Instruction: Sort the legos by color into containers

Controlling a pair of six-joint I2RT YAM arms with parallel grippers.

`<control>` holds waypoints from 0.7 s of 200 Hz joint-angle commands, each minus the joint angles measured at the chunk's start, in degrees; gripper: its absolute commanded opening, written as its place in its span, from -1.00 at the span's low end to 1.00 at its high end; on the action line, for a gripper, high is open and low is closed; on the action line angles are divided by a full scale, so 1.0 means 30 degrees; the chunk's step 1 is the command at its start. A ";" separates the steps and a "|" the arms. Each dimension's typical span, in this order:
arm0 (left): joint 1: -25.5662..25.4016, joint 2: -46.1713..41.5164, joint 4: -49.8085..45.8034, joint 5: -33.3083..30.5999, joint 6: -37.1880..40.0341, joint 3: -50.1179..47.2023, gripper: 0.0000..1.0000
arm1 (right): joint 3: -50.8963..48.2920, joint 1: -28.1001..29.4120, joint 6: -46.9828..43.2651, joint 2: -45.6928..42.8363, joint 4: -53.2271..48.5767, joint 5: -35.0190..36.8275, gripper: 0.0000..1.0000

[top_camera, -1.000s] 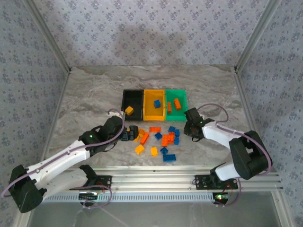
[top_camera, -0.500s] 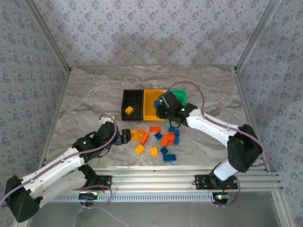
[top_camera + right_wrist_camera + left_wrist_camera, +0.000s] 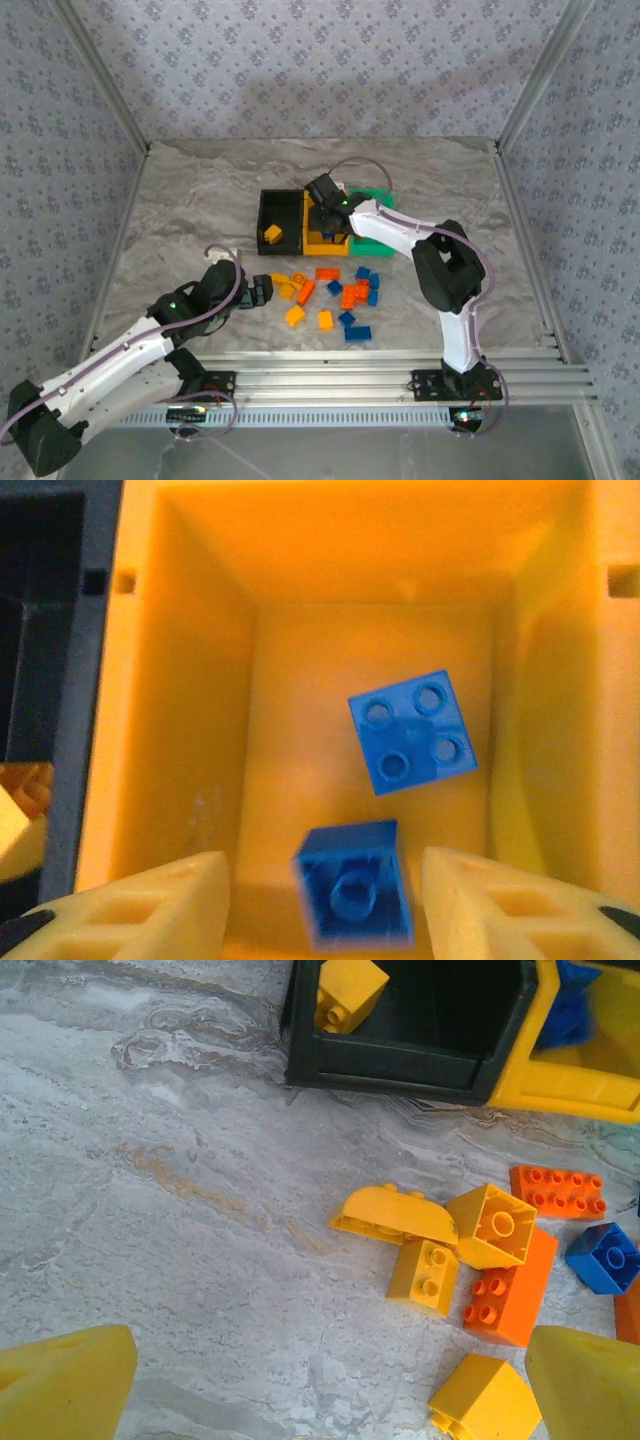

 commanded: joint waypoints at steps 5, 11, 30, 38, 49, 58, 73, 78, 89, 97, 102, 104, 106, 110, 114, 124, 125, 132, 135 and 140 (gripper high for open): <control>0.0133 0.0468 -0.0255 0.0325 -0.0059 0.0289 1.00 | 0.0739 -0.0018 0.0651 -0.0211 -0.0806 0.0625 0.30; 0.0136 0.0701 -0.0271 0.0314 -0.0078 0.0395 0.99 | 0.0634 -0.0026 0.0662 -0.0472 -0.0643 0.0711 0.34; 0.0131 0.1511 -0.0068 0.0385 0.0148 0.0567 0.99 | -0.0258 0.0114 0.0659 -0.1758 0.0140 0.0778 0.39; 0.0133 0.1861 0.0118 0.0522 0.0263 0.0621 1.00 | -0.0863 0.0211 0.0713 -0.2460 0.0481 0.0779 0.41; 0.0131 0.2477 0.0387 0.1019 0.0489 0.0786 1.00 | -0.1812 0.0445 0.0875 -0.3394 0.0938 0.0779 0.44; 0.0127 0.3201 0.0653 0.1466 0.0692 0.0990 0.99 | -0.2629 0.0630 0.0972 -0.4134 0.1305 0.0739 0.45; 0.0119 0.4328 0.1607 0.2151 0.1099 0.1038 0.98 | -0.3895 0.0853 0.1303 -0.5206 0.1578 0.0728 0.46; 0.0136 0.4630 0.2043 0.2336 0.1179 0.0924 0.98 | -0.4396 0.0919 0.1381 -0.5547 0.1704 0.0706 0.46; 0.0126 0.5271 0.2933 0.2823 0.1315 0.0716 0.98 | -0.5376 0.1070 0.1600 -0.6259 0.1931 0.0770 0.47; 0.0112 0.5736 0.3421 0.3262 0.1409 0.0669 0.97 | -0.6007 0.1163 0.1738 -0.6769 0.2144 0.0835 0.47; 0.0122 0.6017 0.3735 0.3506 0.1493 0.0639 0.97 | -0.6385 0.1189 0.1785 -0.7065 0.2220 0.0852 0.47; 0.0126 0.6140 0.3843 0.3591 0.1526 0.0630 0.96 | -0.6474 0.1188 0.1819 -0.7163 0.2248 0.0863 0.47; 0.0127 0.6252 0.3950 0.3670 0.1527 0.0620 0.96 | -0.6503 0.1188 0.1850 -0.7239 0.2270 0.0866 0.47; 0.0126 0.6482 0.4112 0.3831 0.1558 0.0617 0.95 | -0.7146 0.1210 0.1925 -0.7411 0.2259 0.0933 0.47; 0.0116 0.6716 0.4335 0.3971 0.1562 0.0633 0.94 | -0.7446 0.1196 0.1976 -0.7568 0.2287 0.0966 0.47; 0.0124 0.7218 0.4786 0.4126 0.1673 0.0688 0.89 | -0.7983 0.1188 0.2127 -0.7994 0.2369 0.1012 0.47; 0.0116 0.7271 0.4835 0.4126 0.1673 0.0696 0.89 | -0.8039 0.1188 0.2140 -0.8025 0.2387 0.1013 0.48; 0.0121 0.7527 0.5134 0.4183 0.1786 0.0827 0.87 | -0.8390 0.1188 0.2237 -0.8291 0.2476 0.1040 0.48; 0.0110 0.7617 0.5282 0.4200 0.1841 0.0903 0.85 | -0.8524 0.1199 0.2277 -0.8381 0.2534 0.1017 0.48; 0.0092 0.7792 0.5441 0.4242 0.1967 0.1106 0.83 | -0.8768 0.1184 0.2356 -0.8578 0.2603 0.1013 0.48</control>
